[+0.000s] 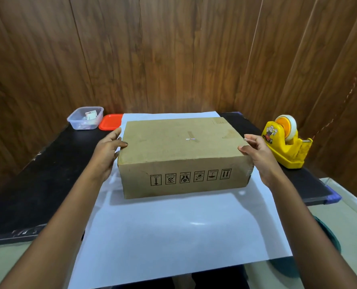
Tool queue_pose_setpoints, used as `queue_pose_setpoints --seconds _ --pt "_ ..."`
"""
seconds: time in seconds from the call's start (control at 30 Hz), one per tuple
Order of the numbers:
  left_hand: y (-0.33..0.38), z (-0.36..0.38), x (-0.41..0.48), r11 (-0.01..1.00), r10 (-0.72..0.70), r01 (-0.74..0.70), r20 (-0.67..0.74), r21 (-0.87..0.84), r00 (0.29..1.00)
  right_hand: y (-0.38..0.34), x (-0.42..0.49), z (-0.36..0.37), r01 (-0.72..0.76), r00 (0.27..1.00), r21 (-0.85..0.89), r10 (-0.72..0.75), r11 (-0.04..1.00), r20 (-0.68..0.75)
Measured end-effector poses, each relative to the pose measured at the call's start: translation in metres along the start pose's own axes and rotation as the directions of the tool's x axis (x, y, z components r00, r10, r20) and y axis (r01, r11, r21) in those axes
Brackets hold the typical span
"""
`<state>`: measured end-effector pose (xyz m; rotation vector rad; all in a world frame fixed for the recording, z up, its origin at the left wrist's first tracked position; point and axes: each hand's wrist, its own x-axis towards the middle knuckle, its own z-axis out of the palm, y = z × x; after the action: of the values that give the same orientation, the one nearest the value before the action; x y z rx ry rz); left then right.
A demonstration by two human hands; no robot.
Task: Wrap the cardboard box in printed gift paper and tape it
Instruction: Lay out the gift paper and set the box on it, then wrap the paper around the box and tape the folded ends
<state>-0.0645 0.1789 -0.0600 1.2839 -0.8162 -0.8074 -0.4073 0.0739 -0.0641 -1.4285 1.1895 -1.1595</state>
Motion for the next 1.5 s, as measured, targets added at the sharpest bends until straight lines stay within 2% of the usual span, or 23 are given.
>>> queue_pose_setpoints --seconds 0.07,0.17,0.23,0.3,0.43,0.57,0.63,0.73,0.83,0.9,0.97,1.03,1.17,1.23,1.37,1.5 --pt "0.008 -0.001 0.001 0.986 0.036 -0.038 0.016 0.16 0.999 -0.004 0.002 0.0 0.116 0.991 -0.227 -0.128 0.967 -0.038" --pt "0.022 0.01 0.005 0.921 0.091 -0.108 0.062 0.374 0.994 -0.018 0.009 0.008 0.267 0.948 -0.525 -0.319 0.808 -0.009" --pt "0.03 0.016 0.016 0.857 0.133 -0.161 0.092 0.489 0.987 -0.033 0.017 0.022 0.299 0.943 -0.548 -0.33 0.781 0.045" --pt "0.039 0.022 0.03 0.789 0.162 -0.203 0.122 0.58 0.979 -0.047 0.031 0.042 0.303 0.952 -0.475 -0.288 0.826 0.107" --pt "0.056 0.032 0.073 0.774 0.161 -0.216 0.145 0.595 0.976 -0.068 0.074 0.09 0.289 0.948 -0.438 -0.19 0.851 0.255" --pt "0.052 0.023 0.14 0.806 0.081 -0.082 0.029 0.586 0.996 -0.078 0.121 0.132 0.31 0.913 -0.475 -0.118 0.824 0.39" --pt "0.038 0.013 0.172 0.835 -0.005 0.037 -0.059 0.55 0.998 -0.074 0.138 0.148 0.344 0.899 -0.557 -0.095 0.756 0.427" --pt "0.006 0.004 0.21 0.731 -0.147 0.189 -0.119 0.656 0.982 -0.055 0.15 0.165 0.413 0.881 -0.682 -0.076 0.604 0.466" --pt "-0.022 -0.003 0.237 0.619 -0.261 0.309 -0.182 0.722 0.948 -0.04 0.153 0.174 0.426 0.877 -0.73 -0.048 0.534 0.478" --pt "-0.041 -0.015 0.257 0.536 -0.285 0.374 -0.254 0.757 0.924 -0.038 0.151 0.175 0.44 0.878 -0.752 -0.061 0.491 0.475" --pt "-0.063 -0.028 0.285 0.499 -0.303 0.425 -0.308 0.755 0.902 -0.038 0.15 0.176 0.438 0.882 -0.761 -0.064 0.478 0.467" --pt "-0.065 -0.029 0.294 0.554 -0.322 0.465 -0.337 0.691 0.885 -0.039 0.148 0.177 0.441 0.883 -0.769 -0.068 0.462 0.465" --pt "-0.039 -0.014 0.282 0.777 -0.313 0.428 -0.307 0.461 0.899 -0.04 0.146 0.176 0.442 0.884 -0.767 -0.081 0.465 0.461" --pt "-0.039 -0.015 0.291 0.816 -0.304 0.4 -0.279 0.417 0.911 -0.04 0.146 0.176 0.434 0.887 -0.764 -0.079 0.478 0.454" --pt "-0.03 -0.014 0.289 0.808 -0.214 0.321 -0.261 0.494 0.941 -0.04 0.146 0.177 0.43 0.889 -0.759 -0.082 0.488 0.451" --pt "-0.014 -0.02 0.255 0.947 -0.089 0.101 -0.054 0.305 0.995 -0.041 0.151 0.176 0.398 0.894 -0.739 -0.051 0.544 0.444"
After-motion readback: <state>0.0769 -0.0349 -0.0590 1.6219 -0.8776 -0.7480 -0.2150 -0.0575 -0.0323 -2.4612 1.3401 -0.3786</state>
